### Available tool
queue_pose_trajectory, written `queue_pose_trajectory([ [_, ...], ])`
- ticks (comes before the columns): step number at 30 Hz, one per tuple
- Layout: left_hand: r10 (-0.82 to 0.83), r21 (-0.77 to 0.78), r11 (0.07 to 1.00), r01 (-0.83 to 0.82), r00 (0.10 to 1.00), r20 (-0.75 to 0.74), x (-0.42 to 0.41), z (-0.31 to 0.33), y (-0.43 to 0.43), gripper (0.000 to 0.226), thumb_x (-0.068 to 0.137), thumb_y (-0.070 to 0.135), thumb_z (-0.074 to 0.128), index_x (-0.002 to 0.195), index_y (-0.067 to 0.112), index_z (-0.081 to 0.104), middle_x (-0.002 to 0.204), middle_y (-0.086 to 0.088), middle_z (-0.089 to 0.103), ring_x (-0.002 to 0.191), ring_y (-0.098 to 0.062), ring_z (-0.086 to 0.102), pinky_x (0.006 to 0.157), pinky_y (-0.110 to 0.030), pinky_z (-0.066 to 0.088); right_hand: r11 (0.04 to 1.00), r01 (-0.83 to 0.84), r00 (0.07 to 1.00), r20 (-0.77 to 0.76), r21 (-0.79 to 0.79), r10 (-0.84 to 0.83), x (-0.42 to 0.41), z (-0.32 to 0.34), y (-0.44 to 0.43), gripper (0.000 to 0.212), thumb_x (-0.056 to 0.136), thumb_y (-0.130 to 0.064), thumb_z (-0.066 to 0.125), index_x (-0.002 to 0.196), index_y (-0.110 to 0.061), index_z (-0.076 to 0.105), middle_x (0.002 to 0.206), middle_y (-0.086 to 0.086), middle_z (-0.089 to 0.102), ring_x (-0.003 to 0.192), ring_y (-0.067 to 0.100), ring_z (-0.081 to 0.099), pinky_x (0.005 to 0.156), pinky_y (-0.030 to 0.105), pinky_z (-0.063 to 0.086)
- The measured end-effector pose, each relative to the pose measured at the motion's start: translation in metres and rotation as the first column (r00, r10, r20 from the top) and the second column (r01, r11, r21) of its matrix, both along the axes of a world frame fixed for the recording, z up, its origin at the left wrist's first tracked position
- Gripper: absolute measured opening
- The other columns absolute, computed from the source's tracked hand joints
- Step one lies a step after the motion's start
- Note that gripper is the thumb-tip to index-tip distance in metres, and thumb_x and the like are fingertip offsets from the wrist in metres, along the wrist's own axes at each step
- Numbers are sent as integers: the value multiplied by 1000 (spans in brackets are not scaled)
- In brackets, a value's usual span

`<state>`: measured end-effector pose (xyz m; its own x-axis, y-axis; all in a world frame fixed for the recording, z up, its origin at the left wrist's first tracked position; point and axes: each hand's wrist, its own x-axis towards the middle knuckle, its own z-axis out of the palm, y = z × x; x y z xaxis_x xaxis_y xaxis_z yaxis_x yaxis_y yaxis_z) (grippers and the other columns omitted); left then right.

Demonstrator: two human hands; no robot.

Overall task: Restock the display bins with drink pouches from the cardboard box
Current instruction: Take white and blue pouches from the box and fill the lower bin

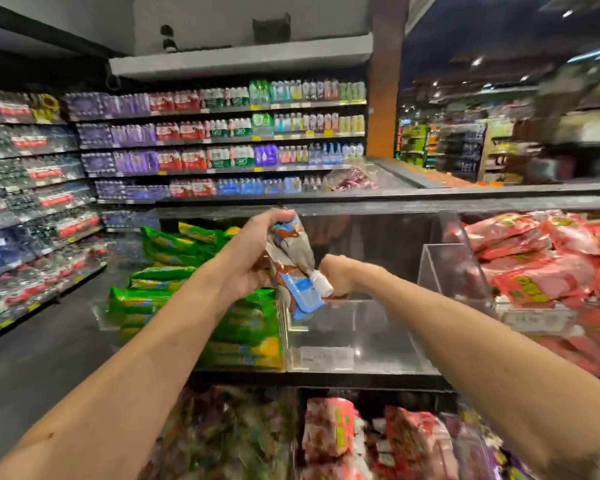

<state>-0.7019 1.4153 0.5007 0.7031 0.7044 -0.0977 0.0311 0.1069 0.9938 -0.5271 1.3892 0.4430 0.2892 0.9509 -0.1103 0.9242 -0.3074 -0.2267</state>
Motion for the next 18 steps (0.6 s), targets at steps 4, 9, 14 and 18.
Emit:
queue_pose_trajectory([
  [4, -35, -23, 999, 36, 999, 42, -4, 0, 18, 31, 90, 45, 57, 80, 17, 65, 69, -3, 67, 60, -18, 63, 72, -34, 50, 993, 116, 967, -225, -28, -119, 7, 2, 24, 25, 92, -10, 66, 70, -13, 56, 70, 2, 60, 61, 12, 59, 56, 17, 51],
  [9, -27, -10, 1000, 27, 999, 42, -5, -1, 30, 32, 90, 46, 58, 80, 16, 65, 72, -3, 68, 63, -19, 64, 76, -36, 50, 963, 68, 868, -460, -261, -186, 12, -24, 45, 32, 90, -2, 69, 117, 12, 62, 119, 27, 66, 100, 36, 70, 71, 31, 61],
  [14, -28, 14, 1000, 27, 998, 58, -4, -1, 29, 30, 90, 44, 60, 80, 16, 65, 73, -4, 70, 61, -18, 67, 74, -37, 54, 889, -21, 858, -465, -457, -218, 7, -25, 40, 14, 96, -2, 59, 109, 4, 60, 122, 24, 61, 110, 36, 59, 104, 47, 47],
  [18, -48, 28, 999, 46, 997, 61, -5, -3, 25, 32, 91, 44, 59, 81, 15, 66, 77, -4, 71, 64, -18, 68, 77, -38, 54, 876, -39, 905, -388, -481, -173, 5, -20, 33, 13, 95, -5, 62, 84, -8, 55, 93, 8, 57, 95, 28, 58, 104, 46, 45],
])
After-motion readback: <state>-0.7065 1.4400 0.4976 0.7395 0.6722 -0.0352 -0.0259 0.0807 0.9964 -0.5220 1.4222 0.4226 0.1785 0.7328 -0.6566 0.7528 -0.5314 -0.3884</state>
